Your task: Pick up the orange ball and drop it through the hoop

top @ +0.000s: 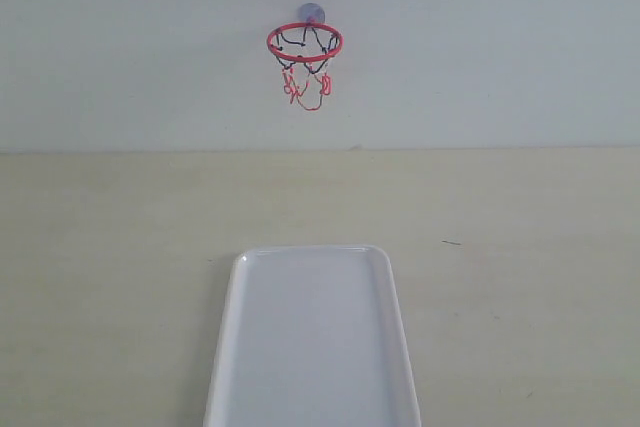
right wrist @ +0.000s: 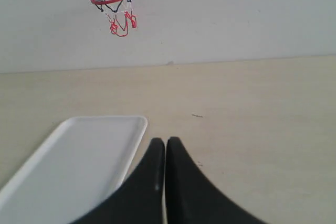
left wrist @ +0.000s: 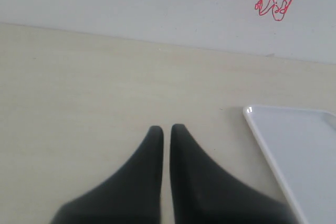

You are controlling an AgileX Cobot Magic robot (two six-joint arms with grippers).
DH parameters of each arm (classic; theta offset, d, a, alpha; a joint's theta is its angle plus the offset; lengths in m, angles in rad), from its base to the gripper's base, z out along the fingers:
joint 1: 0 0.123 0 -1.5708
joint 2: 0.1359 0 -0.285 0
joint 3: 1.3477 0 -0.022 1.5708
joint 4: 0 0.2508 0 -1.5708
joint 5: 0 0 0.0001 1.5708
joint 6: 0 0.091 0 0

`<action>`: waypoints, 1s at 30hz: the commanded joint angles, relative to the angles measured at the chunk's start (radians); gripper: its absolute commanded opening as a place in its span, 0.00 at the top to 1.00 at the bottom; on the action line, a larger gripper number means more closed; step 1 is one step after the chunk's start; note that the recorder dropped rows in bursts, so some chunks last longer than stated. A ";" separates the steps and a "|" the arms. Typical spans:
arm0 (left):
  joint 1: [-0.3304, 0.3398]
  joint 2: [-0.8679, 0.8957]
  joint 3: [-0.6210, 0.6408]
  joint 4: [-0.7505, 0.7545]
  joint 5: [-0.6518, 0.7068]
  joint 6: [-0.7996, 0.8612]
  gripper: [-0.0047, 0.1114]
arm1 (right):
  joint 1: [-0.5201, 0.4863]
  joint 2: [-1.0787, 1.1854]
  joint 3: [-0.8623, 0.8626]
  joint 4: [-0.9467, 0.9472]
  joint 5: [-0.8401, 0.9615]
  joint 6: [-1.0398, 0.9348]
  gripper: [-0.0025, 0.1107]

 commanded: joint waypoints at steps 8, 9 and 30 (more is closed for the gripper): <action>-0.001 -0.002 0.002 0.005 0.001 0.003 0.92 | -0.002 -0.100 0.056 -0.034 0.094 0.015 0.98; -0.001 -0.002 0.002 0.005 0.001 0.003 0.92 | -0.002 -0.100 0.056 -0.034 0.106 0.012 0.98; -0.001 -0.002 0.002 0.005 0.001 0.003 0.92 | -0.142 -0.100 0.056 -0.032 0.148 -0.031 0.98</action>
